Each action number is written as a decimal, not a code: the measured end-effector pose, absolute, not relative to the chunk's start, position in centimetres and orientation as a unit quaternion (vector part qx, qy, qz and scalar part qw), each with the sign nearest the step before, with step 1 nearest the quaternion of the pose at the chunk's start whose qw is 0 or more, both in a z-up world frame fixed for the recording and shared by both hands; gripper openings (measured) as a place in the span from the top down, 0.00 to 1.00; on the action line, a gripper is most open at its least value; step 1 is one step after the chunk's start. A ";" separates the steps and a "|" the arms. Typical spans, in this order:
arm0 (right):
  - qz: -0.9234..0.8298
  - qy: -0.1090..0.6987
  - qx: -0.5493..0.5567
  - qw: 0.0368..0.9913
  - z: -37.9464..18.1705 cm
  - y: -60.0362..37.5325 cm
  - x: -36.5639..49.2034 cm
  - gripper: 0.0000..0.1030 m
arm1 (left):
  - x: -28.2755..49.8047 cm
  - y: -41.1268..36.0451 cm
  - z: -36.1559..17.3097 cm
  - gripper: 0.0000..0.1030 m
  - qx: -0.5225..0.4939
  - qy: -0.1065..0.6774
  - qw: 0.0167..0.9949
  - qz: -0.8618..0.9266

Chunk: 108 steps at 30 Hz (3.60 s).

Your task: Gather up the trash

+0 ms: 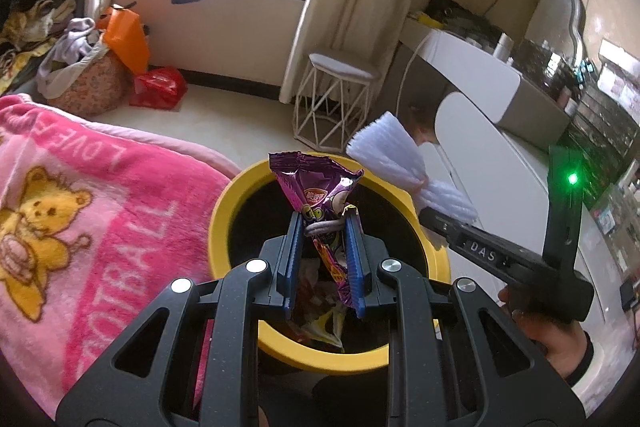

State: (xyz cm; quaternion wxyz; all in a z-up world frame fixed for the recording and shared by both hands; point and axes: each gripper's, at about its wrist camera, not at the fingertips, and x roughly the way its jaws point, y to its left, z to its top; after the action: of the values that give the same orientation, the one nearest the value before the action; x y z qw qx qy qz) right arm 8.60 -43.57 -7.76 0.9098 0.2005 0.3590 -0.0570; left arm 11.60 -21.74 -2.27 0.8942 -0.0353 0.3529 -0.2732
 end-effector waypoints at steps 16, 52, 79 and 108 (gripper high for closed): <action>-0.051 0.377 0.201 0.903 -8.7 -43.8 9.3 0.72 | 13.3 -23.2 -5.2 0.84 -0.013 0.392 0.876 -0.283; -0.047 0.357 0.182 0.915 -6.4 -42.3 6.7 0.27 | 12.9 -17.6 -2.6 0.11 -0.060 0.375 0.896 -0.230; 0.028 0.254 0.084 0.963 -2.9 -34.6 2.1 0.08 | 6.4 -9.9 0.4 0.10 -0.051 0.313 0.939 -0.135; -0.018 0.117 0.024 0.993 -4.8 -30.6 -2.3 0.06 | 2.0 -8.4 -1.3 0.10 -0.038 0.224 0.969 -0.100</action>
State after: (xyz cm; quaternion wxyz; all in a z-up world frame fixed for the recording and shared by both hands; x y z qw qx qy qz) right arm -2.31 -30.57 -4.75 0.9927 0.0236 0.1166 -0.0184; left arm 2.03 -8.44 -1.32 0.9686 -0.0384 0.2243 -0.0999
